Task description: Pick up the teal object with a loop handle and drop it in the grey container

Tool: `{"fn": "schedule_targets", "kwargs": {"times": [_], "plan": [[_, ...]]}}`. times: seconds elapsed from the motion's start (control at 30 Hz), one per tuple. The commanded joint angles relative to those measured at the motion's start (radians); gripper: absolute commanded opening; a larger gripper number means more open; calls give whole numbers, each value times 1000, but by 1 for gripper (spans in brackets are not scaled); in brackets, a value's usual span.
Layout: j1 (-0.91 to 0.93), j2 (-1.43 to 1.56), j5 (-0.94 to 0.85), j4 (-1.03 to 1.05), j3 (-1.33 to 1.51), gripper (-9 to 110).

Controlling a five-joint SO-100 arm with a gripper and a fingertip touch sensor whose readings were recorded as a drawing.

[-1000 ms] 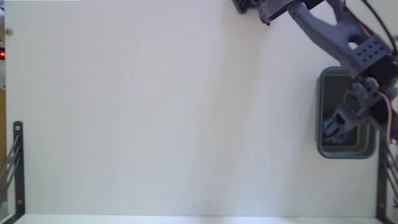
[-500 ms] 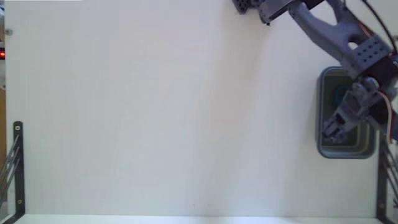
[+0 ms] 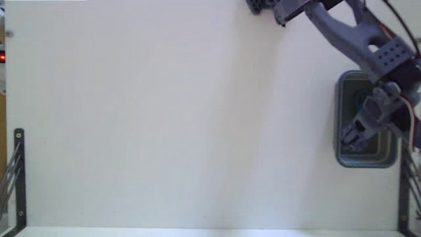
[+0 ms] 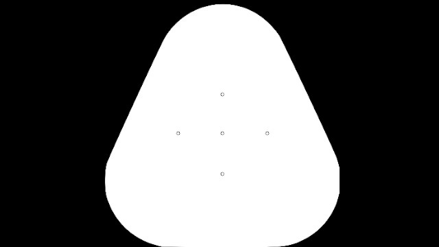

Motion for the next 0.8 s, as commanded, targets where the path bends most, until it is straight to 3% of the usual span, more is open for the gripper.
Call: {"fn": "schedule_targets", "kwargs": {"times": [0.0, 0.77], "plan": [[-12, 35, 5, -2, -29, 110], [140, 233, 5, -1, 168, 110]]}}
